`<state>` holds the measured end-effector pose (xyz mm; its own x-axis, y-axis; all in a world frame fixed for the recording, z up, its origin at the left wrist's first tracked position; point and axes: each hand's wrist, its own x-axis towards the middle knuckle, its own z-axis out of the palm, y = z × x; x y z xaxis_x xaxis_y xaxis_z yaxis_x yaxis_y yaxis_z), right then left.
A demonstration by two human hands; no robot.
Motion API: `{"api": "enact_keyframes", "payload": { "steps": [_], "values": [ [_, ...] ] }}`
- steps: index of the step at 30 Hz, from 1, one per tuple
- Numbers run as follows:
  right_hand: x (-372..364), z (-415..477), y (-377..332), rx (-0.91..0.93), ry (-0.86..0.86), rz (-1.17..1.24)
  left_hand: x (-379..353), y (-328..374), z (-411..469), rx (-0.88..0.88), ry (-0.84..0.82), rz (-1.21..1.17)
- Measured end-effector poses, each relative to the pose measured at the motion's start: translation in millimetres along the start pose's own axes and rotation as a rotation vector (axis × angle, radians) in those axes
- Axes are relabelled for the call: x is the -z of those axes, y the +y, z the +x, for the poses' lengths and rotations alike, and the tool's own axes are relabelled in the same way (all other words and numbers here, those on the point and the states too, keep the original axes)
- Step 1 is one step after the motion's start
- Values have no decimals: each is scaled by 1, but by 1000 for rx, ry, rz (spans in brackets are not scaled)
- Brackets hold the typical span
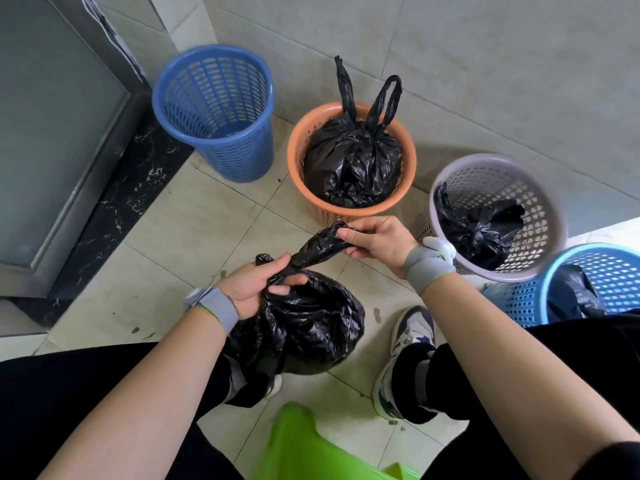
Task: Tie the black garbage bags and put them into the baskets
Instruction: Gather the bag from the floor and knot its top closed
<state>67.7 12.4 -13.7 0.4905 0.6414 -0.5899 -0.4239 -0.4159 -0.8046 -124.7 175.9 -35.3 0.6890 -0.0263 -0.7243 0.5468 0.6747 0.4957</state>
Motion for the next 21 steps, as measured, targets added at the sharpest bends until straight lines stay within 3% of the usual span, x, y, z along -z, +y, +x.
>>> {"api": "enact_keyframes", "payload": {
  "steps": [4, 7, 10, 14, 18, 21],
  "values": [
    [7, -10, 11, -97, -134, 32, 0, 5, 2, -42, 49, -251],
    [0, -17, 26, -188, -215, -140, -3, 11, 4, -149, 107, -340],
    [-11, -13, 44, -159, -212, -370, -11, 16, 1, -157, 97, -339],
    [-4, -7, 40, -22, -183, -790, -16, 20, -4, -72, 86, -70],
    [0, -6, 25, 104, 13, -781, -13, 26, -5, -31, 57, 124],
    [-16, -4, 22, 182, -74, -959, -17, 28, -4, -27, 46, 243]
  ]
}}
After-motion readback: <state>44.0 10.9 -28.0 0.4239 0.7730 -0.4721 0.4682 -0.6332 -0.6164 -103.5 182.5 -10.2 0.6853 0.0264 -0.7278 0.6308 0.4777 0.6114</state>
